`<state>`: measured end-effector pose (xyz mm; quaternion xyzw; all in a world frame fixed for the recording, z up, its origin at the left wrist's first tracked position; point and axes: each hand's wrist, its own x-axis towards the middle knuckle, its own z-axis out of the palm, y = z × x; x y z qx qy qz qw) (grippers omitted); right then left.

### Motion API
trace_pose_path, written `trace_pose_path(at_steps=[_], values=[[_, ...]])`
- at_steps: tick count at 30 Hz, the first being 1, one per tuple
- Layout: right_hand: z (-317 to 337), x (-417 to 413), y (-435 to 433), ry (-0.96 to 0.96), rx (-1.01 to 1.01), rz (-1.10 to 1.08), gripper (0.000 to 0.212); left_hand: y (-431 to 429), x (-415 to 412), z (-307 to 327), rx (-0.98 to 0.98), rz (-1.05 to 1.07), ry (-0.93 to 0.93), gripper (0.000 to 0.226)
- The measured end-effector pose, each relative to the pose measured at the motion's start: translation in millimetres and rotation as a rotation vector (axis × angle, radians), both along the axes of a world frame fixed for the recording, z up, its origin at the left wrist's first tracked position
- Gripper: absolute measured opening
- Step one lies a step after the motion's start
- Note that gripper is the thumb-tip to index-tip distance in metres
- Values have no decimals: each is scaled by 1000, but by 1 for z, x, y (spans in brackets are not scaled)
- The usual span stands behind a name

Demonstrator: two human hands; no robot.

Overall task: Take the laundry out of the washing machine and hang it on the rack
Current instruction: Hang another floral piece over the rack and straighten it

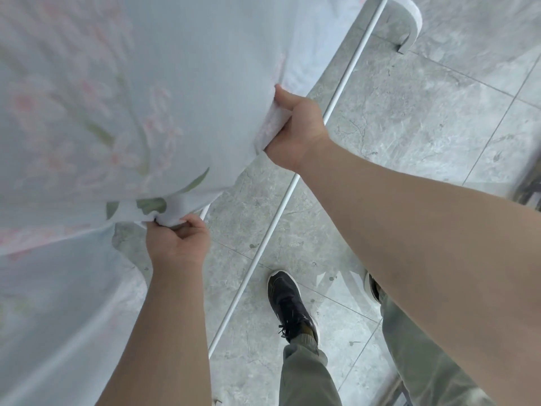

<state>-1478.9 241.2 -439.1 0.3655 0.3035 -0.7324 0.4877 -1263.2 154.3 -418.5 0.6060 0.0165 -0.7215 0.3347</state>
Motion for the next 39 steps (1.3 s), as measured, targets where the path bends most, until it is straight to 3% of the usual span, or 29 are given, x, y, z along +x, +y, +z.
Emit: trace_pose_path(at_steps=[3,6,9,11,14,18,22,25,28,32,35,39], values=[[-1,11,-11,36,40,115,12,3,-8,-1,-69,138,19,17],[2,17,-17,45,79,168,17,25,-16,-10,47,172,-24,20],[0,17,-16,76,118,181,14,59,-29,-17,191,-272,-148,33],[0,17,-14,91,116,200,13,75,-45,-17,151,-487,-120,30],[-4,17,-8,107,115,227,18,75,-75,-12,57,-403,26,33],[-4,7,5,72,65,247,17,61,-105,-11,-29,-407,-65,30],[3,-33,22,53,8,196,49,51,-108,-11,-30,-342,-152,11],[6,-74,30,46,-13,17,50,42,-105,-9,12,-279,-267,22],[4,-94,33,92,105,50,42,44,-117,-7,44,-224,-287,36],[1,-91,32,143,150,147,41,78,-154,2,54,-399,-142,56],[-1,-92,35,137,141,165,39,93,-195,9,-4,-564,-80,44],[2,-97,45,107,121,213,33,83,-234,9,-58,-567,-158,22]])
